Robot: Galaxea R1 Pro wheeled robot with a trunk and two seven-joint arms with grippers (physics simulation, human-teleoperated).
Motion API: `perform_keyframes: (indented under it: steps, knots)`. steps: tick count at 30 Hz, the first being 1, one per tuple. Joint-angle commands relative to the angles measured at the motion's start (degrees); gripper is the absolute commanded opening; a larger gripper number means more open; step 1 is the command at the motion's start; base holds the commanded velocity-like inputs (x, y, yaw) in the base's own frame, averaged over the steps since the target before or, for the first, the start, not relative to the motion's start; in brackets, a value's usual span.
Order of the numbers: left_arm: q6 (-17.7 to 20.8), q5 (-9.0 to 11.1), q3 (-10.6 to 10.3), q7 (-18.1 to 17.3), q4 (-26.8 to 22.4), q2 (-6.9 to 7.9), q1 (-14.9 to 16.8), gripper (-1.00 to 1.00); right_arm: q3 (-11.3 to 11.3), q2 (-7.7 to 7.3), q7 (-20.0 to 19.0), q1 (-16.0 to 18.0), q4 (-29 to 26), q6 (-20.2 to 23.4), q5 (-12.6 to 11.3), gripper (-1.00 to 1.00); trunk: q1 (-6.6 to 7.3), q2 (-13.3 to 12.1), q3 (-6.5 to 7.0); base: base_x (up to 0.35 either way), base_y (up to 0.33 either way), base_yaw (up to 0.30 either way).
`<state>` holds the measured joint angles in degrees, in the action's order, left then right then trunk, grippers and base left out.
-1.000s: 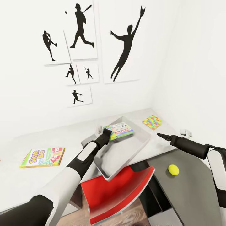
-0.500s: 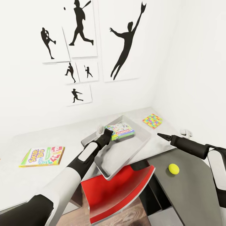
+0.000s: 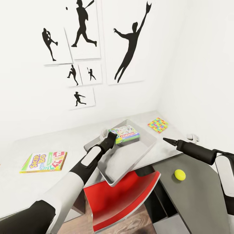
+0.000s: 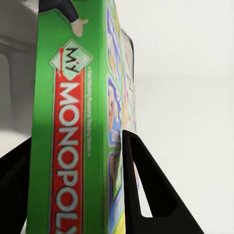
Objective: Put all the toys in the child's room - the three board games (two on the bed and one on the table), the two jigsaw puzzles on the table, and the tennis ball on the table - inside the toy box on the table in the child's room.
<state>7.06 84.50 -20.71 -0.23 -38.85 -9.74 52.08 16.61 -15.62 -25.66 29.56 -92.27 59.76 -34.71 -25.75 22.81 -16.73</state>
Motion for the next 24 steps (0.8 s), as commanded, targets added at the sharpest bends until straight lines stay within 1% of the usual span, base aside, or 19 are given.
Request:
perform_keyframes:
  steps: [1,11,24]
  knots:
    - [0.08,0.47,-0.09,-0.08,0.01,0.02,0.12,-1.00,0.08,0.01,-0.60,0.06,-0.01,0.24,0.50,1.00,-0.03,0.11,-0.11,0.000,0.000,0.000]
    - [-0.24,0.41,-0.12,-0.26,0.01,0.07,0.36,-1.00,0.09,0.00,-0.61,0.06,-0.01,0.24,0.45,1.00,-0.03,0.11,-0.33,0.000,0.000,0.000]
    - [-0.44,0.40,-0.12,-0.29,0.02,0.07,0.47,-1.00,0.09,-0.02,-0.62,0.06,-0.06,0.24,0.44,1.00,-0.03,0.11,-1.33,0.000,0.000,0.000]
